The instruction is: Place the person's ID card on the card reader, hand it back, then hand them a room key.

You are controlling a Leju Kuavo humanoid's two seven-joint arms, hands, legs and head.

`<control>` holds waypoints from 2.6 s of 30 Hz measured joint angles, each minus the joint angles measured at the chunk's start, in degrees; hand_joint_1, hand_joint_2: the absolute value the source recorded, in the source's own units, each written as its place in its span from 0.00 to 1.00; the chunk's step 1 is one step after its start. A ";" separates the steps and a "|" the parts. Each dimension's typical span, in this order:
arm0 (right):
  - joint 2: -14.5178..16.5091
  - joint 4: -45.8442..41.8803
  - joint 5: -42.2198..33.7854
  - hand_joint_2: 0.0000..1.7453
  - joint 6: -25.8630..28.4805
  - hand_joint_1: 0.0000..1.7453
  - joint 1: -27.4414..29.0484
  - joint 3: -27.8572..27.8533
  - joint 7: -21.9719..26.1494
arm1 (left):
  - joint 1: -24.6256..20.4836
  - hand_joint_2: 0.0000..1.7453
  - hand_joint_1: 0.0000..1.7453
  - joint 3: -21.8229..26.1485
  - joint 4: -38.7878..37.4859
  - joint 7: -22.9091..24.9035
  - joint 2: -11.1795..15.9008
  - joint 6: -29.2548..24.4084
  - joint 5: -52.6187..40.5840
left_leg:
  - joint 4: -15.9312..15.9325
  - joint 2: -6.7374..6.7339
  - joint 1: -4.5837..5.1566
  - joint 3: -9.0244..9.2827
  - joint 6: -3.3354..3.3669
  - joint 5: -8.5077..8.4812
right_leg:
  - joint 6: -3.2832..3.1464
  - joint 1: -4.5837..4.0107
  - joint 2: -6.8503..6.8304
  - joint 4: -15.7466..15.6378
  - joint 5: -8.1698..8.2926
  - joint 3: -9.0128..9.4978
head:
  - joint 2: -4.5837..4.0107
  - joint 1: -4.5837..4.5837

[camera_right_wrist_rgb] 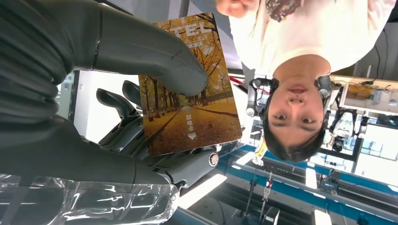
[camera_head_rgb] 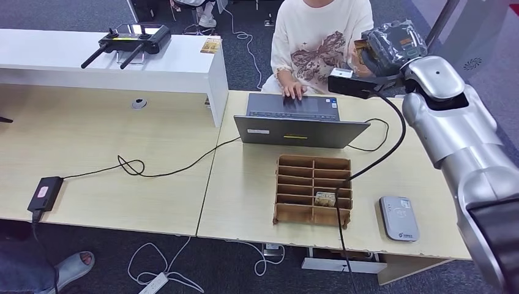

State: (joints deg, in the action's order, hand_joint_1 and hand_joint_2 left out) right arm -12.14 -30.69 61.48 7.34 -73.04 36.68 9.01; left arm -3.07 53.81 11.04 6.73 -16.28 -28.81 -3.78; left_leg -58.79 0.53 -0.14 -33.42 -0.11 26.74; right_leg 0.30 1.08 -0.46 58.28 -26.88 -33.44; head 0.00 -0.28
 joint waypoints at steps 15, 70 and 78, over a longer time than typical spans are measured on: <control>1.12 2.73 -0.54 1.00 0.97 0.00 -1.17 0.90 -0.40 | 0.01 0.00 0.00 0.00 0.00 0.00 0.00 0.01 0.19 | 0.00 -0.01 0.01 0.00 0.00 0.00 | 0.01 -0.01 0.01 -0.01 0.05 -0.02 | 0.00 0.01; -5.63 -16.11 -34.34 1.00 5.05 0.00 14.47 -9.88 9.45 | 0.09 0.00 0.00 0.58 0.00 -1.43 -0.19 0.41 0.41 | -0.01 0.03 -0.02 -0.05 0.02 0.01 | 0.04 0.02 -0.01 -0.11 0.07 -0.09 | 0.00 0.00; -10.17 -37.10 -58.72 1.00 3.60 0.00 32.48 -20.78 14.94 | 0.31 0.00 0.00 0.67 0.00 -2.45 -0.08 3.11 0.91 | -0.01 0.37 -0.04 -0.16 0.03 0.05 | 0.06 -0.07 -0.37 -0.15 -0.02 -0.05 | 0.00 0.01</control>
State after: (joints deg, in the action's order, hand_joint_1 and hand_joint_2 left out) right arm -22.31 -67.79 2.76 10.94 -40.56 15.90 23.95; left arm -2.76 54.48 11.04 4.28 -16.36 -25.70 -2.87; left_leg -58.80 0.91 -0.18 -33.58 -0.08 26.79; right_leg 0.36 1.01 -0.83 58.13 -26.90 -33.49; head 0.00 -0.27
